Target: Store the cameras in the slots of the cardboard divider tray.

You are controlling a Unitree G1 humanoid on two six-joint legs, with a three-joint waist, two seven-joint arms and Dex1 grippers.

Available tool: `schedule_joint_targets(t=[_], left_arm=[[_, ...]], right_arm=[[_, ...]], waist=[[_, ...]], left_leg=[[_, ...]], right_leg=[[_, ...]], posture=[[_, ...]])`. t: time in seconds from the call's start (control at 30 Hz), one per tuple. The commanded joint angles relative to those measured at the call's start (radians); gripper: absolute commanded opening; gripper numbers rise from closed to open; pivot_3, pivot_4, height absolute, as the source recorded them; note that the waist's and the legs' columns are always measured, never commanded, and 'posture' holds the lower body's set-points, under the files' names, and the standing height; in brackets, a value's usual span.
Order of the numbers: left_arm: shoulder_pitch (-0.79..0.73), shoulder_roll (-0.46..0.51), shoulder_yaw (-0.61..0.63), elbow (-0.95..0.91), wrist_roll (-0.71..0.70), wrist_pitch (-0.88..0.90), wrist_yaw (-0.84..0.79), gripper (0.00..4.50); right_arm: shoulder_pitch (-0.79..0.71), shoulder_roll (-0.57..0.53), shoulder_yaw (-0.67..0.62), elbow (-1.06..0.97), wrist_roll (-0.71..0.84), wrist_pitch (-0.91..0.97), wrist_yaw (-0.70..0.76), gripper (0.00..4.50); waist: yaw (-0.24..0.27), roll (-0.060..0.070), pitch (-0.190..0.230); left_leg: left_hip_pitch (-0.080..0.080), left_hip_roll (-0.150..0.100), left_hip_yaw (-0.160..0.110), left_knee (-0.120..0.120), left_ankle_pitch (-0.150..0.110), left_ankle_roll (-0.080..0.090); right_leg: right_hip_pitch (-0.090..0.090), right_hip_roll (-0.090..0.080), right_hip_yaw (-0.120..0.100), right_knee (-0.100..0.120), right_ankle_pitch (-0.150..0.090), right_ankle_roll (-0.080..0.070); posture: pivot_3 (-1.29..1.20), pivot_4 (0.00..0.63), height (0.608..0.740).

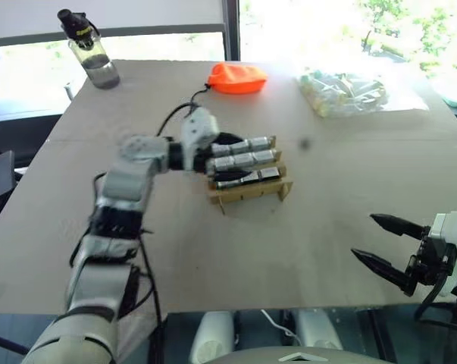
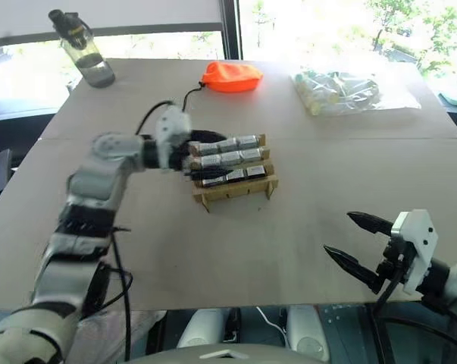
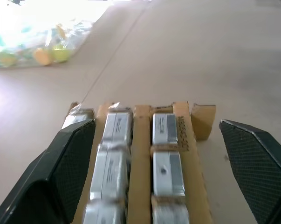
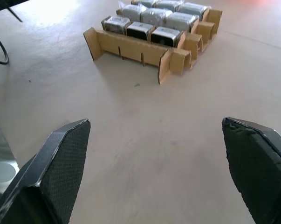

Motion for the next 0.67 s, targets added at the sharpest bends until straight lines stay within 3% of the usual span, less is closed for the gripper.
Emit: schedule_joint_targets(t=[0.03, 0.17, 0.3, 0.67], left_arm=[[0.167, 0.056, 0.135, -0.204, -0.068, 0.072, 0.085, 4.4], [0.436, 0.034, 0.274, -0.386, -0.115, 0.082, 0.201, 4.4], [0.626, -0.01, 0.327, -0.474, -0.126, 0.032, 0.268, 4.4], [0.839, -0.08, 0.288, -0.541, -0.124, -0.04, 0.373, 4.4]], right_arm=[[-0.032, -0.001, 0.009, 0.077, -0.038, -0.072, 0.052, 4.5], [-0.09, -0.005, 0.038, 0.212, -0.087, -0.149, 0.119, 4.5], [-0.132, -0.027, 0.059, 0.322, -0.117, -0.183, 0.182, 4.5], [-0.235, -0.051, 0.081, 0.474, -0.153, -0.22, 0.25, 4.5]], waist=[[0.003, 0.0, 0.0], [0.018, -0.001, -0.001], [0.025, -0.003, -0.002], [0.019, -0.001, -0.003]], left_leg=[[0.0, 0.0, 0.0, 0.0, 0.0, 0.0], [0.001, -0.001, 0.001, 0.002, 0.0, 0.0], [0.002, -0.001, -0.001, 0.002, 0.0, 0.001], [0.004, -0.001, -0.002, 0.001, -0.003, 0.005]], right_leg=[[0.0, 0.0, 0.0, 0.0, 0.0, 0.0], [0.002, -0.002, 0.001, 0.0, 0.0, 0.0], [0.004, -0.003, 0.0, 0.0, 0.0, 0.0], [0.007, -0.002, -0.002, 0.0, -0.002, -0.004]], posture=[[0.0, 0.15, 0.74], [0.0, 0.15, 0.74], [0.0, 0.15, 0.74], [0.0, 0.15, 0.74]])
